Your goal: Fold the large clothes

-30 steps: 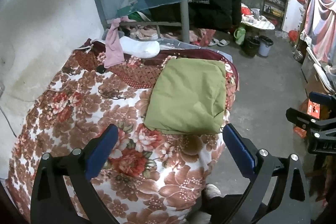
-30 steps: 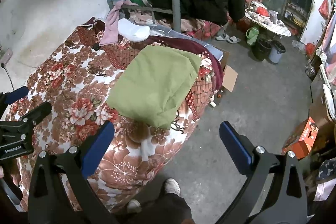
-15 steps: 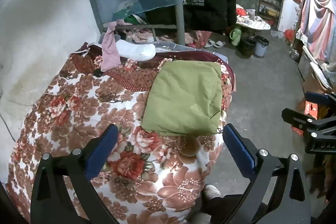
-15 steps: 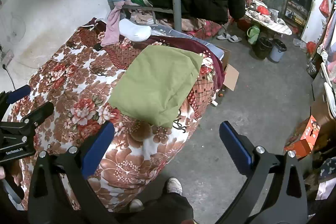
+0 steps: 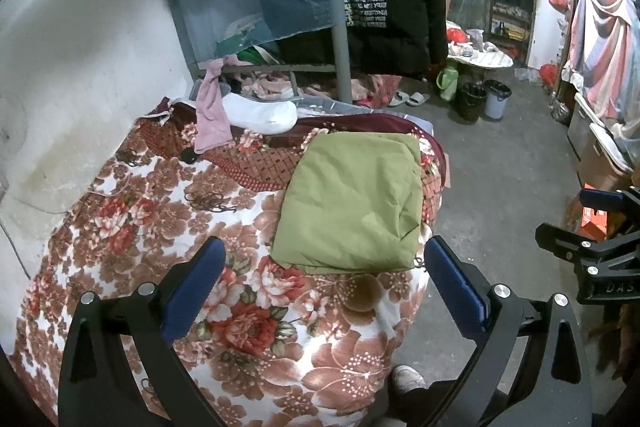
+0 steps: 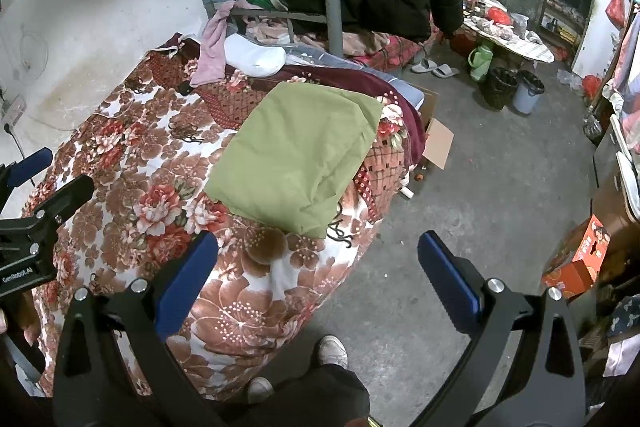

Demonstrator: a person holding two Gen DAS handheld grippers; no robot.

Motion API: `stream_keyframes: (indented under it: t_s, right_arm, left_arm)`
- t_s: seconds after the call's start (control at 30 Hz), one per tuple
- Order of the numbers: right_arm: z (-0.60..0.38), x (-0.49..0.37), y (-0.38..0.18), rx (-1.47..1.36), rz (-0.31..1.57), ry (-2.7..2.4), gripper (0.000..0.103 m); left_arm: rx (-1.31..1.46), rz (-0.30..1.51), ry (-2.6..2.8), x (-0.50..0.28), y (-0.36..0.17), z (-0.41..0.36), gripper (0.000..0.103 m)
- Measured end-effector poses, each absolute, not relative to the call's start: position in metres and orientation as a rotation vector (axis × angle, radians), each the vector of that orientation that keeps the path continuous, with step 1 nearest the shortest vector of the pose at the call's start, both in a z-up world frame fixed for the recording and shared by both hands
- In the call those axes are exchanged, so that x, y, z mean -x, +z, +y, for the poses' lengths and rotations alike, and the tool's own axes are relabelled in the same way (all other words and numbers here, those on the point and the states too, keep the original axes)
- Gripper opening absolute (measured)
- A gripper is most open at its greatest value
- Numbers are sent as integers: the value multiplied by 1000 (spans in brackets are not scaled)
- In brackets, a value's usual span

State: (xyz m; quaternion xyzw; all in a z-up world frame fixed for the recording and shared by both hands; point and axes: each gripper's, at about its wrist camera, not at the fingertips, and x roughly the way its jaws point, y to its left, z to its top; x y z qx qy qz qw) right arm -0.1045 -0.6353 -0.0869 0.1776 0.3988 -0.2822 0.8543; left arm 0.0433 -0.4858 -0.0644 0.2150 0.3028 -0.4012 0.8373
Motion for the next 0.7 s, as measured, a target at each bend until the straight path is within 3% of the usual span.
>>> stream_keyframes:
  t_s: [0.7]
  right_arm:
    - [-638,124,-84,-387,831,-615,98]
  left_arm:
    - [-426,697,-915,-41,-61,-489,97]
